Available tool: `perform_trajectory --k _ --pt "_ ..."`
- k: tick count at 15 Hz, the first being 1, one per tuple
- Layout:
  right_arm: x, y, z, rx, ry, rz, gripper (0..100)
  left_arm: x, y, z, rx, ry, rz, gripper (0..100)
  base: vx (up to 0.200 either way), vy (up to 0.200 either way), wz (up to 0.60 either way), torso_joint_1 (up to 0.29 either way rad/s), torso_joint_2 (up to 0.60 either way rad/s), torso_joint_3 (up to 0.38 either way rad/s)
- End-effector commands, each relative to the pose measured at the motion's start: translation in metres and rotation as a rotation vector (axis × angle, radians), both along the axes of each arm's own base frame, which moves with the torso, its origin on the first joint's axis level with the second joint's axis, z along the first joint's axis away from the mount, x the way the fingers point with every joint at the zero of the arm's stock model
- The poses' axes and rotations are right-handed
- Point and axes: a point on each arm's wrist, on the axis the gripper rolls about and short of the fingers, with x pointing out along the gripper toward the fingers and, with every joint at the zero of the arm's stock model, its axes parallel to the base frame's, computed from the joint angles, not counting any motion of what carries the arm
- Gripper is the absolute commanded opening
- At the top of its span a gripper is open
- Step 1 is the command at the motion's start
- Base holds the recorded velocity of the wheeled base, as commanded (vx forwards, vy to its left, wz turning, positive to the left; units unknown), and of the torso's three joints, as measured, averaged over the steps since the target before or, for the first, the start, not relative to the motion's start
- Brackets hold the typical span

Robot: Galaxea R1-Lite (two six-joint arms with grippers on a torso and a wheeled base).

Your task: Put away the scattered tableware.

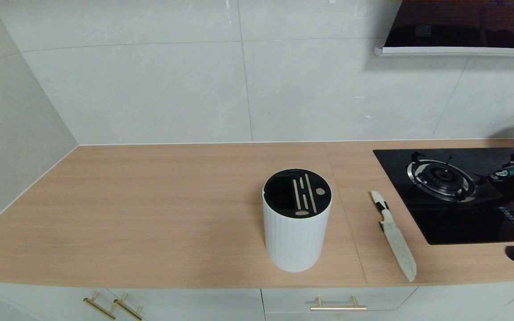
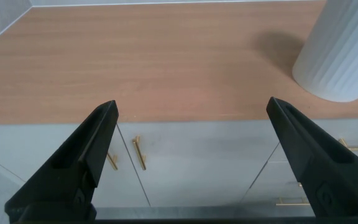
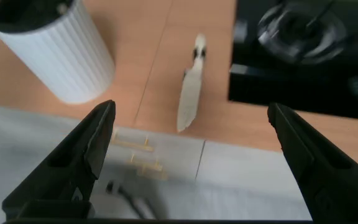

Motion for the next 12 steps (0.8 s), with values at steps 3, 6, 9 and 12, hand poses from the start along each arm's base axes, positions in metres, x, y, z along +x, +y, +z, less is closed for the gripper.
perform_trajectory --k 3,6,9,12 --pt "0.131 0.036 -0.043 -0.058 0.237 0.067 100 0.000 0.000 0.000 0.000 0.002 0.000 100 0.000 0.000 0.00 0.000 0.00 0.000" --pt "0.168 0.046 -0.063 -0.065 0.247 0.076 100 0.000 0.000 0.000 0.000 0.002 0.000 100 0.000 0.000 0.00 0.000 0.00 0.000" --pt "0.192 0.051 -0.087 -0.072 0.288 0.074 100 0.000 0.000 0.000 0.000 0.002 0.000 100 0.000 0.000 0.00 0.000 0.00 0.000" --pt "0.217 0.053 -0.124 -0.090 0.297 0.041 100 0.000 0.000 0.000 0.001 0.000 0.000 100 0.000 0.000 0.00 0.000 0.00 0.000"
